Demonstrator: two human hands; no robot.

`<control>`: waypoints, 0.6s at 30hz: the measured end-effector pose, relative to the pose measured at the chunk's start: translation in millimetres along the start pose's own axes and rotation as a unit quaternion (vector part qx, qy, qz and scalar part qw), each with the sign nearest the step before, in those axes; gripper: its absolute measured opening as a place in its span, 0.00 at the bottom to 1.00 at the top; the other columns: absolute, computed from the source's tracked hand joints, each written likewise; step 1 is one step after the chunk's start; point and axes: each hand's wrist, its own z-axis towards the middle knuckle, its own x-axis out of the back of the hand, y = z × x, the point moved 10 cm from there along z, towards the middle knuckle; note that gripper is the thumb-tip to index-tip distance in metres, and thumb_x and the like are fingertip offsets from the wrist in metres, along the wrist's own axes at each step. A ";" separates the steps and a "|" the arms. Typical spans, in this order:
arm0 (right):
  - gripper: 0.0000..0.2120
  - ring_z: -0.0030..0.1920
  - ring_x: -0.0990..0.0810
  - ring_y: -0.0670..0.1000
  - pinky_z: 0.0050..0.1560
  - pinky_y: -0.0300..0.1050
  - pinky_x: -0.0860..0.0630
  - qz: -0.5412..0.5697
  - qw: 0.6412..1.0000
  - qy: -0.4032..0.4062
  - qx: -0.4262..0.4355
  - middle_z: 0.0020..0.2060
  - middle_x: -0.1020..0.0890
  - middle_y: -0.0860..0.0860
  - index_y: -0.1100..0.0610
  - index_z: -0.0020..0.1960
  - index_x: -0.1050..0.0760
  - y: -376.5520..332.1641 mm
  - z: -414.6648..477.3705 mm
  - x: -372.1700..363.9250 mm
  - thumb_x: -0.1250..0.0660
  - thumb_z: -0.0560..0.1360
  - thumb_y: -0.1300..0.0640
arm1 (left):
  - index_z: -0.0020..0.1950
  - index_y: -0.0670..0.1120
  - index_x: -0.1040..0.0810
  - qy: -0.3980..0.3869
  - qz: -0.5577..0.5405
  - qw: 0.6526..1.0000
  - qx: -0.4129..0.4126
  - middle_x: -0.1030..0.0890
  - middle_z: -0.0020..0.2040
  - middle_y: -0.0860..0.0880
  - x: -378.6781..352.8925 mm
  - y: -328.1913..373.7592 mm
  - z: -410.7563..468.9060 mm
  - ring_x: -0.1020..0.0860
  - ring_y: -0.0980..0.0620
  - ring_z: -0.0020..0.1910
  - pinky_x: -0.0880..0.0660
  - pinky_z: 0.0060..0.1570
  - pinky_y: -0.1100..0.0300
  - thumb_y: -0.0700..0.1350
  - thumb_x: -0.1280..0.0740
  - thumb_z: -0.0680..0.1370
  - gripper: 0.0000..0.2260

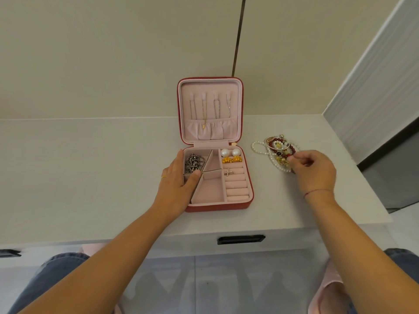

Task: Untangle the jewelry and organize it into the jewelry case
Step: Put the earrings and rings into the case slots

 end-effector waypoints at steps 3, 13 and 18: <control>0.11 0.45 0.23 0.52 0.48 0.43 0.29 -0.060 0.998 -0.018 -0.031 0.46 0.19 0.55 0.56 0.50 0.20 22.0 4.7 5.9 0.27 0.70 0.53 | 0.73 0.58 0.41 0.001 0.002 1.000 0.008 0.31 0.62 0.60 0.5 1.2 -1.3 0.37 0.55 0.60 0.40 0.57 0.58 0.51 0.42 0.81 0.20; 0.08 0.39 0.25 0.49 0.41 0.40 0.32 -0.060 0.997 -0.054 -0.021 0.39 0.20 0.51 0.57 0.43 0.19 18.7 -4.0 2.9 0.26 0.71 0.53 | 0.74 0.55 0.42 -0.002 0.001 1.000 0.008 0.32 0.64 0.59 2.1 10.8 -4.0 0.38 0.54 0.63 0.40 0.58 0.59 0.50 0.42 0.81 0.21; 0.07 0.37 0.24 0.48 0.36 0.37 0.31 -0.081 0.990 -0.111 0.018 0.36 0.19 0.50 0.54 0.38 0.20 9.2 -11.7 -10.1 0.26 0.70 0.51 | 0.74 0.56 0.42 -0.003 -0.005 1.000 0.009 0.33 0.62 0.59 2.7 12.2 -4.6 0.39 0.56 0.60 0.41 0.58 0.59 0.50 0.42 0.81 0.21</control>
